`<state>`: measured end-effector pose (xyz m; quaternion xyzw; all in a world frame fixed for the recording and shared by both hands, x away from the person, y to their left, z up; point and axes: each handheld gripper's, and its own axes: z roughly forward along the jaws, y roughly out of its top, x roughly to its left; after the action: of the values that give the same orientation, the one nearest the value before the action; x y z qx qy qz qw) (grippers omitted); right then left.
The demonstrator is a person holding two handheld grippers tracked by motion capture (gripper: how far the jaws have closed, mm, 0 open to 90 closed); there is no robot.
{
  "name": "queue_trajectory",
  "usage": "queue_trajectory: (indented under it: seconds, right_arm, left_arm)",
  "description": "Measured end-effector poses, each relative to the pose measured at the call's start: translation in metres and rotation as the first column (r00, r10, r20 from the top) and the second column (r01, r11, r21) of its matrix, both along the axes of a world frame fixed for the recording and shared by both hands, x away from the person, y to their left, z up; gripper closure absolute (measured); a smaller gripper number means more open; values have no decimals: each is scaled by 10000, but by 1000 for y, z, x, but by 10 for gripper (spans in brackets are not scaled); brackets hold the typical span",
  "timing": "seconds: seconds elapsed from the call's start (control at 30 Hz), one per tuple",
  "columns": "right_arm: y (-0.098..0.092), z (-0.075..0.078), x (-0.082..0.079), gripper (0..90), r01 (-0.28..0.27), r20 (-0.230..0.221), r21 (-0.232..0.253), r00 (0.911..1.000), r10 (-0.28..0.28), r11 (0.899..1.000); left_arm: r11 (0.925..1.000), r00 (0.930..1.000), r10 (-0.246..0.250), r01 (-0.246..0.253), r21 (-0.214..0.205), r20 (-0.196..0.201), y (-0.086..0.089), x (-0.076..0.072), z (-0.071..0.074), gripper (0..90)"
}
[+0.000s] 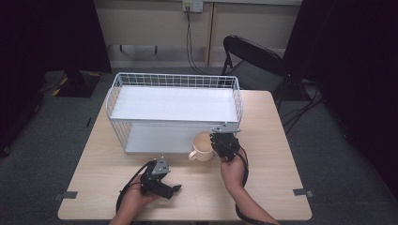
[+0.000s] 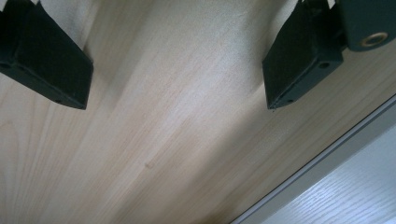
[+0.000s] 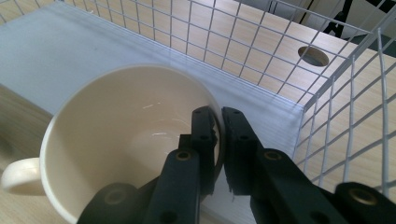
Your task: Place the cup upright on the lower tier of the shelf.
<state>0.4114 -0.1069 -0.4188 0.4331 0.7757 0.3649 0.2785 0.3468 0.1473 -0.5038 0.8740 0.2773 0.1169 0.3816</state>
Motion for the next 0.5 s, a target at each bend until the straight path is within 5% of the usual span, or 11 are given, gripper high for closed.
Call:
queue_trajectory:
  seconds: [0.5]
  right_arm:
    - [2,-5,5,834,422,287,530,9986,-438,9977]
  left_arm:
    - [10000,10000,-2,2,2,-1,0,0,0,81]
